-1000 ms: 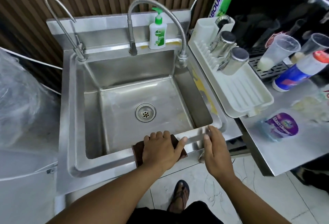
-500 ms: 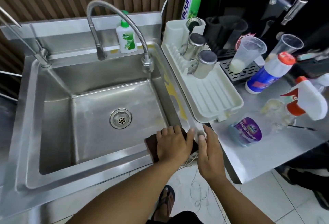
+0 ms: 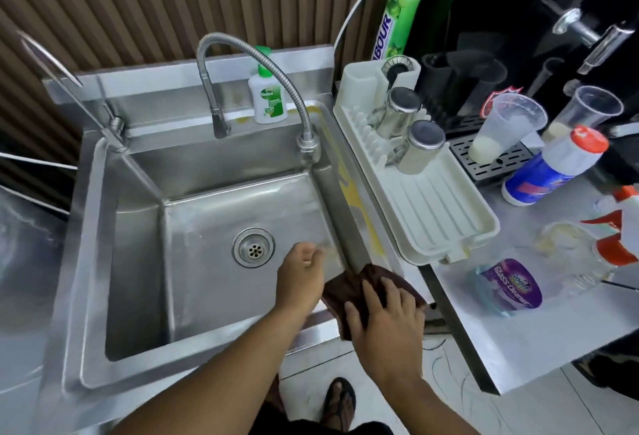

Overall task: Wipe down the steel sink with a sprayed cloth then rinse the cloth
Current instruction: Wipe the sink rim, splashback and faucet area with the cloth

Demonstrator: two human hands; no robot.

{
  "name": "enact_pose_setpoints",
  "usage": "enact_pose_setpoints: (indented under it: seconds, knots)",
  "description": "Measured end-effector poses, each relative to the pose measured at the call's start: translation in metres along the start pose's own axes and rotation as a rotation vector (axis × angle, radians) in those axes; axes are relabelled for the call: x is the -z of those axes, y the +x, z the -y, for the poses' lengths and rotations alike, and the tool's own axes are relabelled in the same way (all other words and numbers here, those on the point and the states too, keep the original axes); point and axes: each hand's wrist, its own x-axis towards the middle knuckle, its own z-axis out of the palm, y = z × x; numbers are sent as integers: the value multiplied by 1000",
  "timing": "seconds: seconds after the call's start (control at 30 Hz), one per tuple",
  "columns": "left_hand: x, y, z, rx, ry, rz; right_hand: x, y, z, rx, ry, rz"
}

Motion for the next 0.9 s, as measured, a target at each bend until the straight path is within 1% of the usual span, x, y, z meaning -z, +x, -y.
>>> enact_pose_setpoints:
  seconds: [0.13, 0.2, 0.27, 0.37, 0.4, 0.47, 0.57, 0.67, 0.77, 0.87, 0.9]
  knots:
    - [24, 42, -17, 8, -83, -52, 4, 9, -25, -90, -64, -64]
    - [35, 61, -39, -22, -106, -59, 2, 13, -26, -138, -101, -58]
    - [42, 78, -62, -55, -108, -44, -2, 14, -8, -188, -80, -25]
    - [47, 99, -98, -137, -114, 34, -10, 12, 27, -367, 33, 20]
    - [46, 104, -109, -161, -117, 49, -12, 13, 30, -384, 50, 16]
    - [39, 114, -129, -194, -119, 84, -12, 14, 29, -369, 80, 0]
    - [27, 128, -146, -194, -125, 113, -6, 17, 22, -324, 144, 52]
    - [23, 140, -140, -202, -88, 46, 4, 16, 14, -223, 167, 109]
    - [32, 139, -120, -216, -53, -27, 15, 27, 12, -72, 134, 200]
    - [46, 122, -98, -185, -142, -149, 13, 53, 12, 64, 63, 284]
    - [51, 115, -91, -174, -176, -191, 9, 64, 13, 99, 42, 288]
